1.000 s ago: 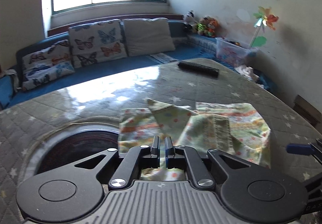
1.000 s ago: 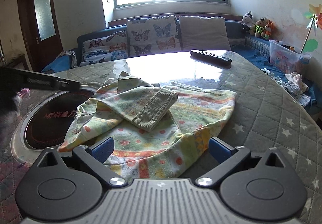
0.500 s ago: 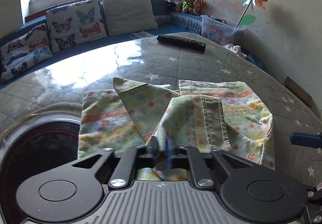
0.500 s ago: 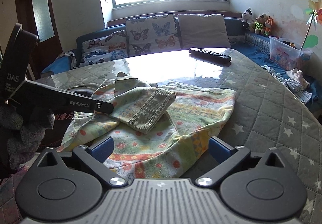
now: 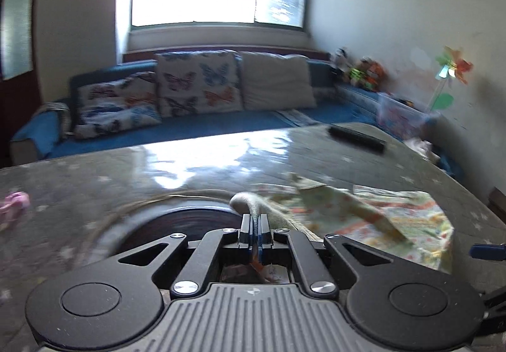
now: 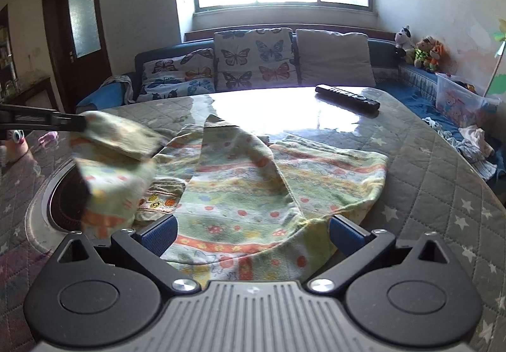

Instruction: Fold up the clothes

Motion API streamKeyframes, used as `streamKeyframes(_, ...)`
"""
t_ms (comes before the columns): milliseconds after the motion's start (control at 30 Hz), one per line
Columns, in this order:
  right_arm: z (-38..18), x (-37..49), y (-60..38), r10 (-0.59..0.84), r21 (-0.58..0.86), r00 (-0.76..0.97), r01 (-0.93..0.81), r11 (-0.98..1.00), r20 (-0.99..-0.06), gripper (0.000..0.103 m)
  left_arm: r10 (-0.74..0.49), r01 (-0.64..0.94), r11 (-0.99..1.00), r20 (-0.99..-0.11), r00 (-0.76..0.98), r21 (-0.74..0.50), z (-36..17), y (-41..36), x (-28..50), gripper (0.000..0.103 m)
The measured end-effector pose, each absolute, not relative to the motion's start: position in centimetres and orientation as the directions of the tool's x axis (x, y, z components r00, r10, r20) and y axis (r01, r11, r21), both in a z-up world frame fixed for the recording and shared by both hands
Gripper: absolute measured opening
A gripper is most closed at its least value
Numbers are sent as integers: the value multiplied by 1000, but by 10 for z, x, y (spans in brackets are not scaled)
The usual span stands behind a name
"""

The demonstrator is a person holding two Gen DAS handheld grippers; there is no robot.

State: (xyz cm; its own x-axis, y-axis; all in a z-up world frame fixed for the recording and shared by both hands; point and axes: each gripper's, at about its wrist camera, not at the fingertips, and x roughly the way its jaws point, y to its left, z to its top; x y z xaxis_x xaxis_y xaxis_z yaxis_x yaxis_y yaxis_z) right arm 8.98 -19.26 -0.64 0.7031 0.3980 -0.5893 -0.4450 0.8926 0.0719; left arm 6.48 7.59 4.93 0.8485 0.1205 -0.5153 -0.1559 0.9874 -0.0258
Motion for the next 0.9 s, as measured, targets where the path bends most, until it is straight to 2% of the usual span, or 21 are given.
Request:
streamKeyframes(167, -4, 103, -178, 418, 54, 690, -482, 874, -591, 101, 233, -290, 956, -523, 820, -30, 43, 110, 21, 3)
streamKeyframes(367, -9, 143, -150, 438, 49, 662, -520, 853, -608, 90, 297, -398, 915, -547, 783, -72, 33, 138, -27, 2)
streamKeyframes(467, -11, 163, -136, 448, 47, 647, -538, 842, -617, 86, 347, -446, 893, -546, 763, -55, 31, 144, -48, 2)
streamKeyframes(667, -22, 193, -100, 482, 54, 594, -594, 803, -644, 73, 363, -478, 877, -576, 732, -55, 30, 152, -74, 2)
streamKeyframes(833, -34, 210, -70, 473, 31, 578, -611, 791, -665, 67, 377, -495, 867, -579, 722, -53, 32, 154, -88, 2)
streamKeyframes(867, -36, 212, -67, 474, 34, 571, -615, 788, -670, 61, 379, -498, 866, -580, 721, -53, 32, 155, -90, 2)
streamKeyframes(900, -38, 213, -64, 475, 36, 563, -618, 785, -676, 50, 381, -501, 864, -582, 718, -51, 32, 154, -91, 2)
